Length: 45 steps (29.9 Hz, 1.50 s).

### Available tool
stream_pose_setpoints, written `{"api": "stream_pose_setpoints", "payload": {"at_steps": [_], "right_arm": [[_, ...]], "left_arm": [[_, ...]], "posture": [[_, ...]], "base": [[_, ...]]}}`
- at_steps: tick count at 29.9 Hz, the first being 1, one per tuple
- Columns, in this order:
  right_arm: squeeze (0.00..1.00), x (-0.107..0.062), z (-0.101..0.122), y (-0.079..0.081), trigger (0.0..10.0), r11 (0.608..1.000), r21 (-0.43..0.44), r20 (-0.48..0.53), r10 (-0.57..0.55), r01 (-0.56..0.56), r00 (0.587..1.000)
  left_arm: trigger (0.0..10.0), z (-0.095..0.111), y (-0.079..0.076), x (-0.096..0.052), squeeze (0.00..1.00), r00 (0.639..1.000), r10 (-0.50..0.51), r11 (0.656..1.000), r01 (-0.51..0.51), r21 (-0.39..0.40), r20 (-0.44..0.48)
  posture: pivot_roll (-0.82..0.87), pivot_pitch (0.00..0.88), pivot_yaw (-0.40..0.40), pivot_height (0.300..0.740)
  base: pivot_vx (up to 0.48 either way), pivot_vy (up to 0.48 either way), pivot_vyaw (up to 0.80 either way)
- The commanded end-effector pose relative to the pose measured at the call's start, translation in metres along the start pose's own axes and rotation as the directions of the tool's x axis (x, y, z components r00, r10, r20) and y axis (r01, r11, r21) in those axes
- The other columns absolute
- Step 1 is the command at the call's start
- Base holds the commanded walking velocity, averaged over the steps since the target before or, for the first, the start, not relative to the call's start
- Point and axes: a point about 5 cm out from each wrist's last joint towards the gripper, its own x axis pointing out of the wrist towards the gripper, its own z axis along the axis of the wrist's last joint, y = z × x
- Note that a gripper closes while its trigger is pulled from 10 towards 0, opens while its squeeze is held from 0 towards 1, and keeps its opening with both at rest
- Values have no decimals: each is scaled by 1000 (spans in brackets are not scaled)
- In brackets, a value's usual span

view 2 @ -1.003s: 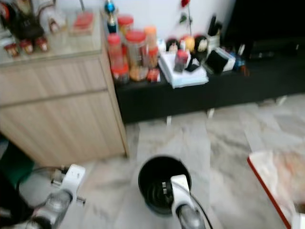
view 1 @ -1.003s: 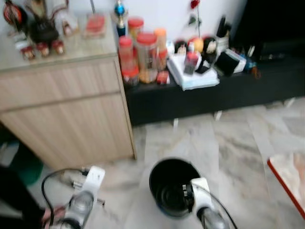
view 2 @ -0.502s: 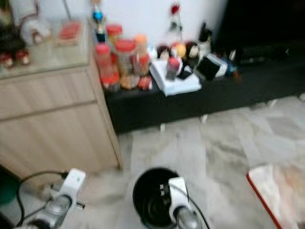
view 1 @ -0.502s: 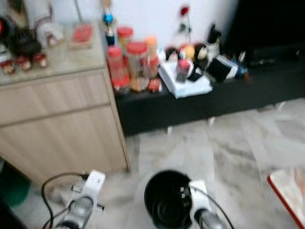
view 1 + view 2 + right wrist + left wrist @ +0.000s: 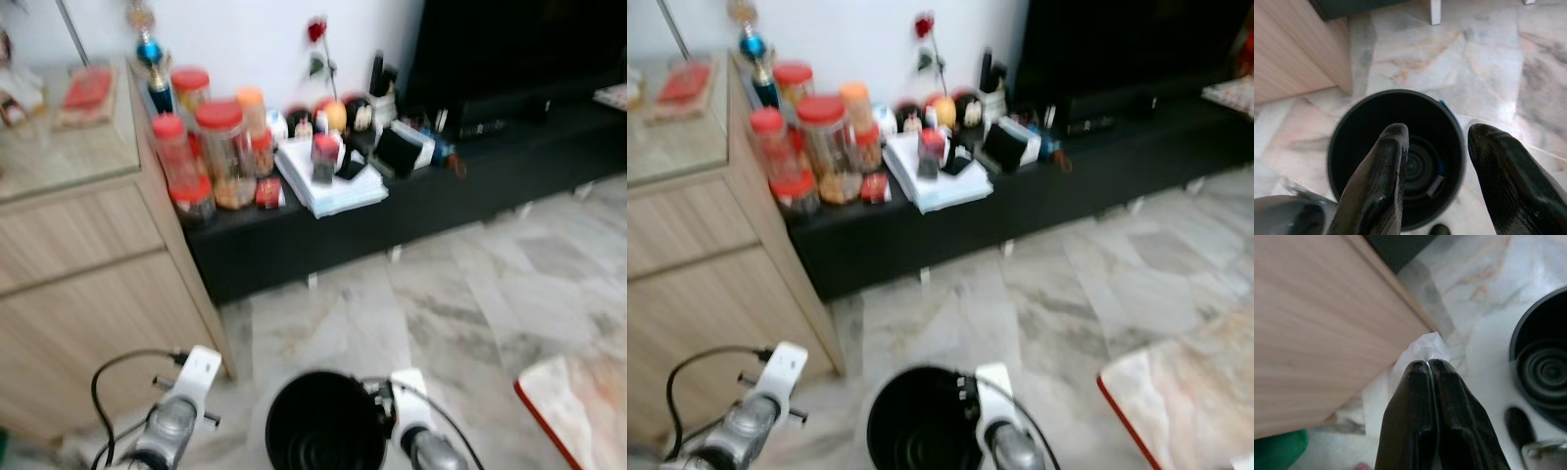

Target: Picking trash to rubbish bin

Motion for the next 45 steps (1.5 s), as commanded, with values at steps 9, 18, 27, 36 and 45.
{"api": "stream_pose_setpoints", "payload": {"at_steps": [9, 18, 27, 36, 45], "right_arm": [[0, -1, 1, -10, 10000, 1000, 1, 5, -28, 28, 1000], [0, 5, 31, -14, 10000, 1000, -6, 121, 11, -10, 993], [0, 7, 71, 0, 10000, 984, -89, 301, 174, -154, 937], [0, -3, 76, 8, 10000, 975, -135, 396, 214, -174, 893], [0, -16, 81, 22, 10000, 966, -163, 456, 256, -203, 852]], "left_arm": [[10000, 16, -2, 4, 0, 998, -40, 999, 40, 3, 38], [10000, 57, -13, 10, 0, 981, -103, 995, 100, 25, 166], [10000, 100, -27, 10, 0, 934, -172, 985, 164, 52, 312], [10000, 114, -38, 8, 0, 899, -221, 975, 202, 89, 377], [10000, 118, -39, 7, 0, 888, -228, 974, 204, 101, 400]], "posture": [[147, 66, 17, 740], [127, 84, 7, 740], [93, 136, -16, 740], [59, 219, -29, 740], [39, 287, -43, 740]], "base": [[0, 0, 0], [0, 0, 0], [0, 0, 0], [0, 0, 0], [0, 0, 0]]}}
